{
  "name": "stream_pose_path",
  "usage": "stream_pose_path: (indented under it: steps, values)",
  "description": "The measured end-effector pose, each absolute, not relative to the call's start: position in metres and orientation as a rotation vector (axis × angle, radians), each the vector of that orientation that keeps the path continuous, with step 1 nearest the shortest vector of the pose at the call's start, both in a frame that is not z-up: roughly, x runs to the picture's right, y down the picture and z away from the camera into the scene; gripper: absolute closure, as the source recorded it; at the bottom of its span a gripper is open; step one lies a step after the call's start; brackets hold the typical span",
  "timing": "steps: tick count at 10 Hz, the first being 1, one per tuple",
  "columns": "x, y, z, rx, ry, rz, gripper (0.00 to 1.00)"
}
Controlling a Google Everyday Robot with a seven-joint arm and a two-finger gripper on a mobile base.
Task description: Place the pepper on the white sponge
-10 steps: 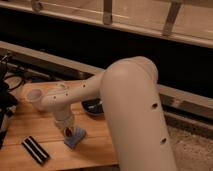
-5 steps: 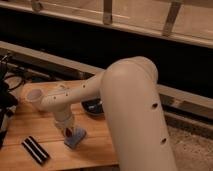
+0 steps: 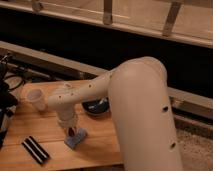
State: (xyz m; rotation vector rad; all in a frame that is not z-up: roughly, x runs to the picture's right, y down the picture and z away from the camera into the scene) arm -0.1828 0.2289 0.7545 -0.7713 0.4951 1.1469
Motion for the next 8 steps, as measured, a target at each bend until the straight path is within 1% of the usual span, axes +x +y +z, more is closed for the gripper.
stream_pose_path:
  steps: [1, 2, 3, 4, 5, 6, 7, 8]
  values:
    - [-0.178, 0.228, 0.753, -0.770, 0.493, 1.158, 0.31]
    - [-0.174, 0.227, 0.752, -0.768, 0.492, 1.166, 0.24]
    - [-0.171, 0.228, 0.752, -0.770, 0.492, 1.174, 0.20]
    - [-0.166, 0.230, 0.751, -0.776, 0.498, 1.183, 0.20]
    - [-0.159, 0.233, 0.754, -0.788, 0.515, 1.202, 0.20]
    - [-0.156, 0.236, 0.758, -0.795, 0.528, 1.213, 0.23]
    - [-0.156, 0.237, 0.757, -0.788, 0.528, 1.208, 0.29]
    - [-0.164, 0.234, 0.755, -0.784, 0.512, 1.197, 0.42]
